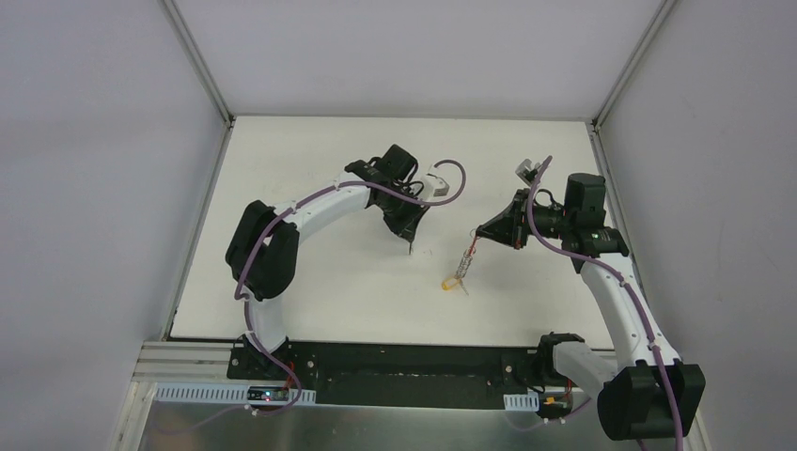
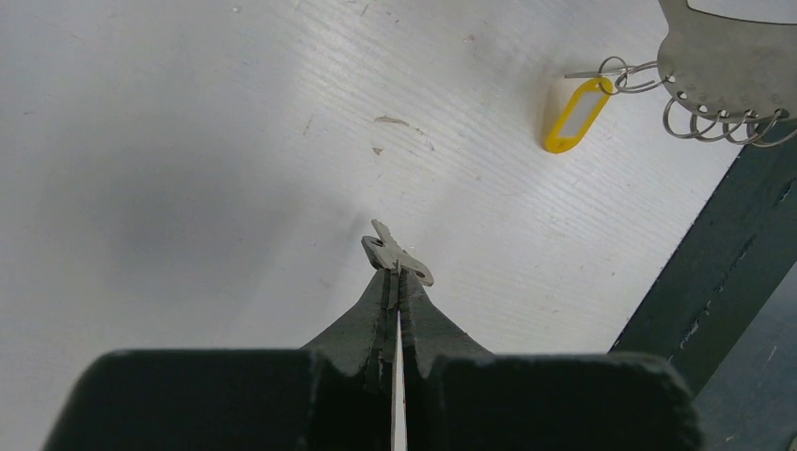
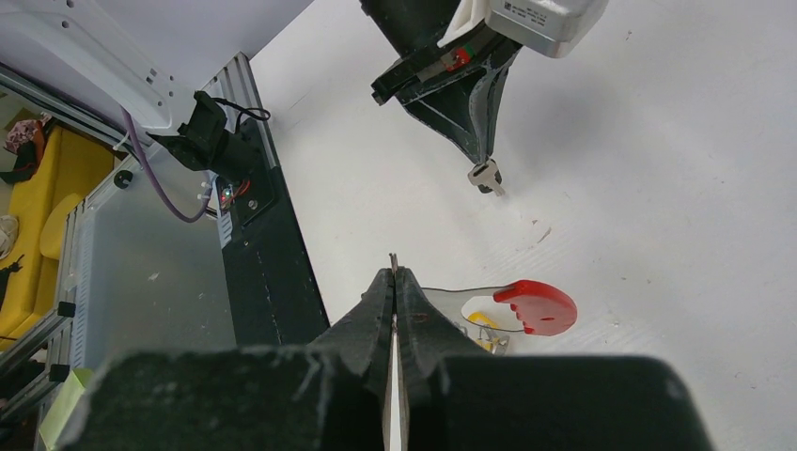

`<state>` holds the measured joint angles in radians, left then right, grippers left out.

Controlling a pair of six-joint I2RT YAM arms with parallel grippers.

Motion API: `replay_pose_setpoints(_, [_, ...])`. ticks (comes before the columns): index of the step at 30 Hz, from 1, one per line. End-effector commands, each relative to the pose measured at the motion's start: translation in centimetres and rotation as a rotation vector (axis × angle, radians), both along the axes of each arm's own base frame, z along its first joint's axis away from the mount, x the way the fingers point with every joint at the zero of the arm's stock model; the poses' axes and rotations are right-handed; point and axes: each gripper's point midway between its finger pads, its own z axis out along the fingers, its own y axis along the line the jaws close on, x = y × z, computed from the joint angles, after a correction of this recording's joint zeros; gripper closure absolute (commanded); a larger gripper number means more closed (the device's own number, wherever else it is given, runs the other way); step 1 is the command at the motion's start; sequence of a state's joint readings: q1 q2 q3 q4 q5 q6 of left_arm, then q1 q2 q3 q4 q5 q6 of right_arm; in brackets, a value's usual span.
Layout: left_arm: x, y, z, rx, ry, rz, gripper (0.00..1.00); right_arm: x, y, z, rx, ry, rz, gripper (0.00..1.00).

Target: Put the keys on the keyring

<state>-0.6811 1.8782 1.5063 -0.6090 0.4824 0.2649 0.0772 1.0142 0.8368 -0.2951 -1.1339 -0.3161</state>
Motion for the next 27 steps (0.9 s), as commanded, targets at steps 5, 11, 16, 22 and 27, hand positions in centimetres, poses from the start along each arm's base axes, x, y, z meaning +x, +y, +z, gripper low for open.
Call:
replay_pose_setpoints(5, [-1.3, -1.1, 2.7, -0.118, -0.016, -0.042, 1.0, 0.0, 0.5, 0.6, 0.033, -0.017, 0.043, 1.0])
replay_pose_setpoints(11, [-2.3, -1.7, 9.2, -0.25, -0.109, -0.115, 1.0, 0.0, 1.5, 1.0, 0.085, 0.03, 0.088, 1.0])
replay_pose_setpoints(16, [-4.4, -1.4, 14.8, -0.348, -0.194, -0.208, 1.0, 0.0, 3.0, 1.8, 0.137, 0.107, 0.14, 1.0])
replay_pose_setpoints(22, [-6.9, 0.5, 17.7, -0.248, -0.269, -0.261, 1.0, 0.4, 5.8, 1.7, 0.105, 0.18, 0.176, 1.0])
replay_pose_setpoints(27, [-9.4, 1.8, 18.7, -0.224, -0.232, -0.315, 1.0, 0.8, 7.4, 2.6, 0.111, 0.186, 0.212, 1.0])
